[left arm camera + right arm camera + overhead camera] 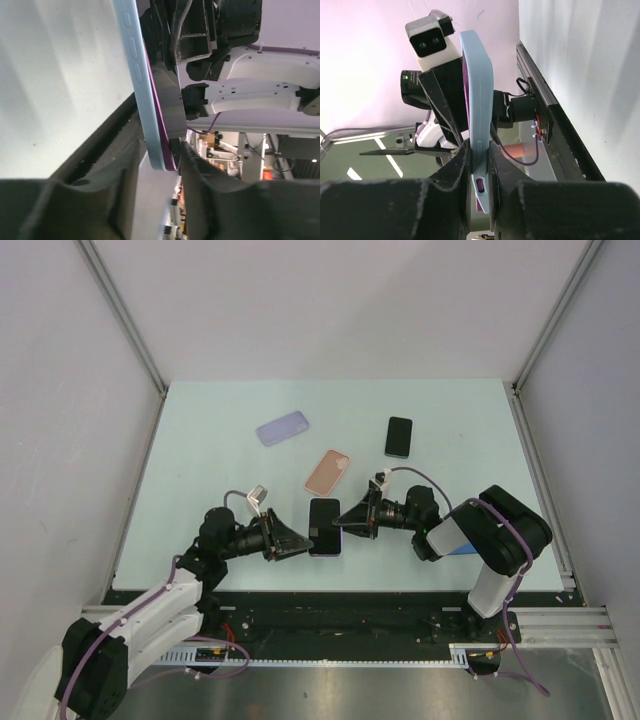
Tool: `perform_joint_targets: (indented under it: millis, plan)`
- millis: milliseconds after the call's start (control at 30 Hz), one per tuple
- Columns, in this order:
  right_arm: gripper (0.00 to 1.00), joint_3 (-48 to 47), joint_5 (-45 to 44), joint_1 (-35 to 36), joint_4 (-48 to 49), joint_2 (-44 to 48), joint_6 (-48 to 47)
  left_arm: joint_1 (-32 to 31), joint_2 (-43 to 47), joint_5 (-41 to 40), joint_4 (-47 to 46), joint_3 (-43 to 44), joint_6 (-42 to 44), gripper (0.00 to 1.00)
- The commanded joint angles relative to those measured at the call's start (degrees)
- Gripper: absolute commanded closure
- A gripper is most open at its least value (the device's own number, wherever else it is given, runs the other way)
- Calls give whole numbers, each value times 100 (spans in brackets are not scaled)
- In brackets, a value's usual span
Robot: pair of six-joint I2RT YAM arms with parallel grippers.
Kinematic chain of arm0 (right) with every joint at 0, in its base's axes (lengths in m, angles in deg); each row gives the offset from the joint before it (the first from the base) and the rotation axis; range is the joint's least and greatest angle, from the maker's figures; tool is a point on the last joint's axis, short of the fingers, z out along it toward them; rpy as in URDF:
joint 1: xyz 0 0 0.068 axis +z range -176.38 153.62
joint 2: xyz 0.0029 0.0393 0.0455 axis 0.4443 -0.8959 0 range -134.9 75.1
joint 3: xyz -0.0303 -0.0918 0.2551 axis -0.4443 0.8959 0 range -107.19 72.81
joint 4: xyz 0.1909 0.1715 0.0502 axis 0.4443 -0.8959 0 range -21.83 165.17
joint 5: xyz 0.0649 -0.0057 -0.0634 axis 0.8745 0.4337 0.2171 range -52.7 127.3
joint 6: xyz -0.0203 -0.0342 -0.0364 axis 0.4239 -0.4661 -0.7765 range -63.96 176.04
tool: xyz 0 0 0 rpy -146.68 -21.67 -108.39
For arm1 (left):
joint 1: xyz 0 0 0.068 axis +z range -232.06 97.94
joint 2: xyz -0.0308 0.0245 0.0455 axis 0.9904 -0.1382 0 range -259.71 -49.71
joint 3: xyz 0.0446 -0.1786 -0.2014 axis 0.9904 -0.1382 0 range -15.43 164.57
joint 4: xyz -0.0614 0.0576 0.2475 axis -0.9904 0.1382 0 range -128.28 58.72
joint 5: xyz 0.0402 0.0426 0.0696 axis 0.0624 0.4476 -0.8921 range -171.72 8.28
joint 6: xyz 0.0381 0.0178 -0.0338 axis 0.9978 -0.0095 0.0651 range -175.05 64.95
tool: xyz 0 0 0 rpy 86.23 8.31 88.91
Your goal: Put the phone into the phone case
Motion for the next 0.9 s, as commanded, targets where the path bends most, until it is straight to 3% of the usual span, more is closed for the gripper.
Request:
perform_joint_targets:
  millis: [0,200,600,700,800,833,867]
  plan:
    - [100,-185,-202,5,1756,181,297,-29,209,76,-90,79,176,53]
    - [100,-185,-228,23,1765,304,411,-29,122,103,-283,70,88,49]
    - [100,-211,-255,172,1765,304,447,-72,-142,111,-627,61,-70,53]
    - [98,-211,-264,225,1765,269,455,-72,-133,120,-636,79,-53,67]
    - [88,-211,-281,269,1756,190,438,-72,-168,111,-513,96,0,87]
    - [82,-211,-290,269,1756,172,421,-72,-177,111,-434,123,26,100]
    - [79,-211,-290,278,1756,155,412,-72,-203,94,-225,149,53,100]
